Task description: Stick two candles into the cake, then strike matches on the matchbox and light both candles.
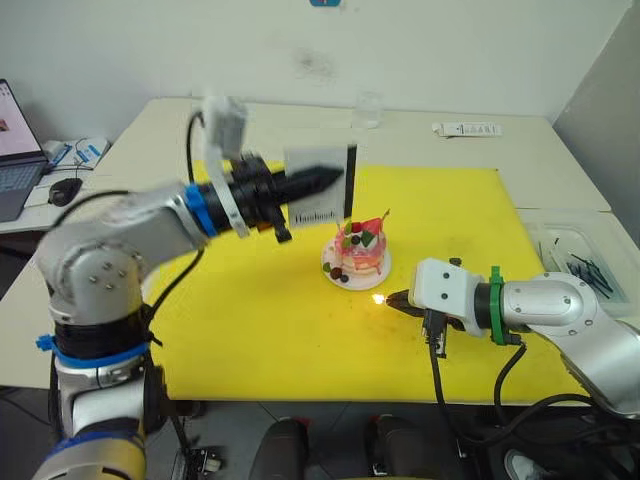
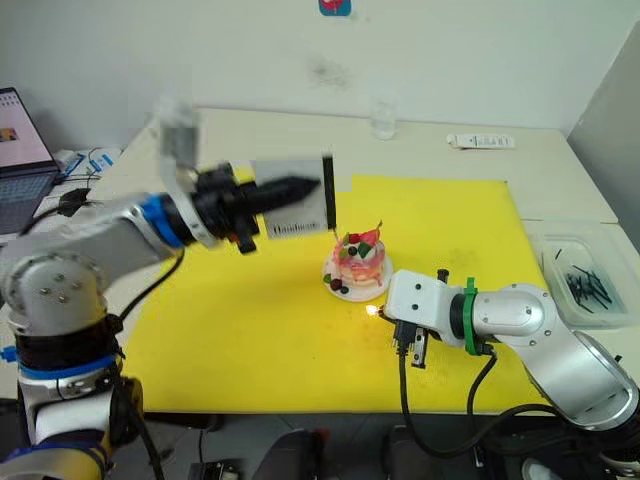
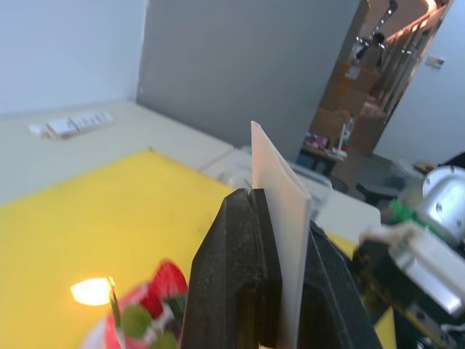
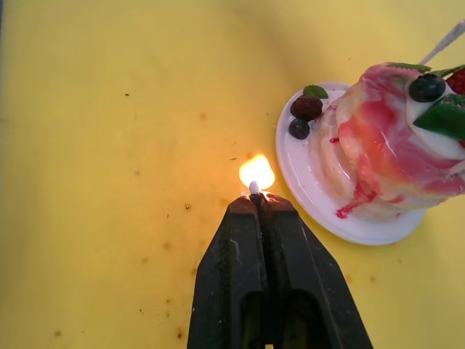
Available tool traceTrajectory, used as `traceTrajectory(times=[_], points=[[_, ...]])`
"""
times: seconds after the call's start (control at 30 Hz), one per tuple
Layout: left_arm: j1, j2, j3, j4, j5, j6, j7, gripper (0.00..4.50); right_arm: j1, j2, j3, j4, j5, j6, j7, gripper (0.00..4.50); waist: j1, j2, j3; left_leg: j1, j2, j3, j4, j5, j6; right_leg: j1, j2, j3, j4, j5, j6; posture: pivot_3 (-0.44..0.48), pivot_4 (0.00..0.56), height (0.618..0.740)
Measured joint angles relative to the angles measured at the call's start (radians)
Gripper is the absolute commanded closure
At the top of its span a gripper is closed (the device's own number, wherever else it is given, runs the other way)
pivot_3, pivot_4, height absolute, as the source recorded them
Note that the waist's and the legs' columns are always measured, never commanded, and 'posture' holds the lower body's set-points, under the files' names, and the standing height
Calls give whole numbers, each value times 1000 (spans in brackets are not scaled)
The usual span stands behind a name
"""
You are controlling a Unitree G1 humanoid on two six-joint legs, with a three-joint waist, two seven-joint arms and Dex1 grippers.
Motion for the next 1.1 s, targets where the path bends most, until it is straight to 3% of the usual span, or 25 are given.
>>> traceTrajectory(times=[0.13,0.23,0.53,1.1], points=[[184,108,-25,-78,-40,39,-114,4500,-8,28,-49,3,6,47,-60,4492,-7,1,0,3,-1,4,-1,0,0,1,-1,3,0,0,-1,0,150,738],[290,119,-76,-79,-21,47,-153,4500,-51,45,-71,15,2,59,-106,4492,-1,0,0,2,-1,3,0,0,0,1,-2,2,-1,1,-4,0,150,738],[366,91,-143,-73,61,-10,-175,4500,-175,87,-71,87,-37,50,-205,4492,9,0,0,0,-3,4,0,0,0,0,-2,3,-2,1,-4,0,150,738],[388,69,-161,-74,72,-35,-195,4500,-228,101,-57,170,-64,21,-234,4492,8,0,0,0,-2,3,0,0,0,-1,-1,2,-1,0,-5,0,150,738]])
